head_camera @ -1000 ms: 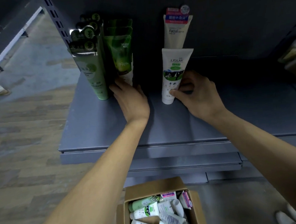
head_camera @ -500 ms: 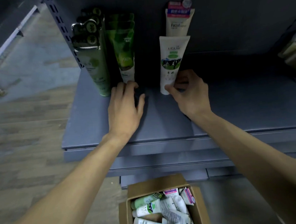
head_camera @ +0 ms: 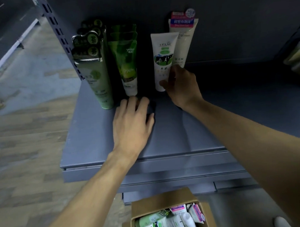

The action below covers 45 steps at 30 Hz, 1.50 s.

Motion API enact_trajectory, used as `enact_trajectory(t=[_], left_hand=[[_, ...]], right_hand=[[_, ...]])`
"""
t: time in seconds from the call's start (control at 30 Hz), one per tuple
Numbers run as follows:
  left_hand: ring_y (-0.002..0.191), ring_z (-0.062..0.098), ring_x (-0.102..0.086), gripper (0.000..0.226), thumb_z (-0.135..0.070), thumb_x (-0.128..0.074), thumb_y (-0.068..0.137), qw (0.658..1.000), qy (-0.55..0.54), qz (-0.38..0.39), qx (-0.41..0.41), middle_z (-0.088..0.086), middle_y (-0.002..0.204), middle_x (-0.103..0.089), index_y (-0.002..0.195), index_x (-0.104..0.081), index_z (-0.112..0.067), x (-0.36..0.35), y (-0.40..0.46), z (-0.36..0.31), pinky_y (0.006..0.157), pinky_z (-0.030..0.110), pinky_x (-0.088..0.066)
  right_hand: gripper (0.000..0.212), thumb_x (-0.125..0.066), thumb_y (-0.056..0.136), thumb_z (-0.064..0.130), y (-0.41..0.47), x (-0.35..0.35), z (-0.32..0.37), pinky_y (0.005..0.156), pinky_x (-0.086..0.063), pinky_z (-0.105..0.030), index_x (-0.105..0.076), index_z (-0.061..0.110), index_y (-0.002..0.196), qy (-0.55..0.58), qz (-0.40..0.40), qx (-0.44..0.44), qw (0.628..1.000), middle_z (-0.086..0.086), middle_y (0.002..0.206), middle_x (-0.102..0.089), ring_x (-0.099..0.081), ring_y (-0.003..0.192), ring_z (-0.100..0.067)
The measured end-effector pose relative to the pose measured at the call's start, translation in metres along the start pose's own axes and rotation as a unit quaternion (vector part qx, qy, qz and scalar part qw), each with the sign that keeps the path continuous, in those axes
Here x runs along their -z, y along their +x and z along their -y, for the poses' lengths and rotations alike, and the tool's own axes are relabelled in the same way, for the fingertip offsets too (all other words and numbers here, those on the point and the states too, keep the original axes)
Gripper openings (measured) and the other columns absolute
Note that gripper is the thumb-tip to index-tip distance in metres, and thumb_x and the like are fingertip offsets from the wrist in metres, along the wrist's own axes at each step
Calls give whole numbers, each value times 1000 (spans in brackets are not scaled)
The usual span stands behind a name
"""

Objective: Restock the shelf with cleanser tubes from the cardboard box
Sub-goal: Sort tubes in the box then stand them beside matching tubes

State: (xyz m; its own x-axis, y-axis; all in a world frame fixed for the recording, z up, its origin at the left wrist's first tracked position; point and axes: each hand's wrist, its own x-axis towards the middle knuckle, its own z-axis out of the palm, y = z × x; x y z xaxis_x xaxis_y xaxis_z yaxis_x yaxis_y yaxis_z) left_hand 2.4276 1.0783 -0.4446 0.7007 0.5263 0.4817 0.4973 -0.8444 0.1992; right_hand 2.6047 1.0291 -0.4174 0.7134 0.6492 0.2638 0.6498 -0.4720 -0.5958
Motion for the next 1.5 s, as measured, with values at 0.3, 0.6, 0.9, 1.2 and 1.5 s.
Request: enact_trajectory(t=[0.3, 0.6, 0.9, 1.2, 1.5], left_hand=[[86, 34, -53, 29, -24, -65, 83, 1000, 4, -1, 0, 12, 96, -60, 108, -61, -9, -2, 2, 0, 72, 44, -46], [85, 32, -52, 29, -25, -64, 82, 1000, -1, 13, 5, 9, 94, -59, 107, -60, -12, -3, 3, 0, 74, 44, -43], [83, 31, -53, 28, -23, -67, 80, 1000, -15, 6, 2, 8, 91, -59, 105, -61, -12, -4, 4, 1, 73, 44, -44], [84, 31, -52, 29, -23, -66, 81, 1000, -23, 12, -3, 9, 92, -58, 107, -61, -11, -4, 4, 1, 76, 46, -44], [84, 31, -52, 25, -24, -63, 82, 1000, -20, 19, 2, 8, 91, -58, 104, -61, -12, -3, 5, 0, 76, 46, -43]], right_hand=[[33, -67, 90, 28, 19, -13, 7, 88, -51, -39, -57, 6, 113, -1, -9, 6, 1000, -14, 116, -64, -59, 110, -33], [32, -66, 91, 24, 34, -20, 12, 86, -50, -33, -57, 5, 115, 16, -17, 5, 1000, -13, 117, -65, -60, 110, -29], [33, -65, 92, 21, 50, -28, 17, 81, -45, -31, -55, 2, 117, 18, -23, 2, 1000, -15, 119, -64, -59, 111, -32], [34, -61, 94, 21, 55, -40, 22, 87, -45, -34, -53, 4, 123, 10, -42, -15, 999, -17, 125, -59, -57, 115, -33], [27, -62, 92, 19, 47, -31, 28, 83, -47, -33, -60, 6, 116, 16, -44, -21, 999, -14, 119, -63, -59, 111, -30]])
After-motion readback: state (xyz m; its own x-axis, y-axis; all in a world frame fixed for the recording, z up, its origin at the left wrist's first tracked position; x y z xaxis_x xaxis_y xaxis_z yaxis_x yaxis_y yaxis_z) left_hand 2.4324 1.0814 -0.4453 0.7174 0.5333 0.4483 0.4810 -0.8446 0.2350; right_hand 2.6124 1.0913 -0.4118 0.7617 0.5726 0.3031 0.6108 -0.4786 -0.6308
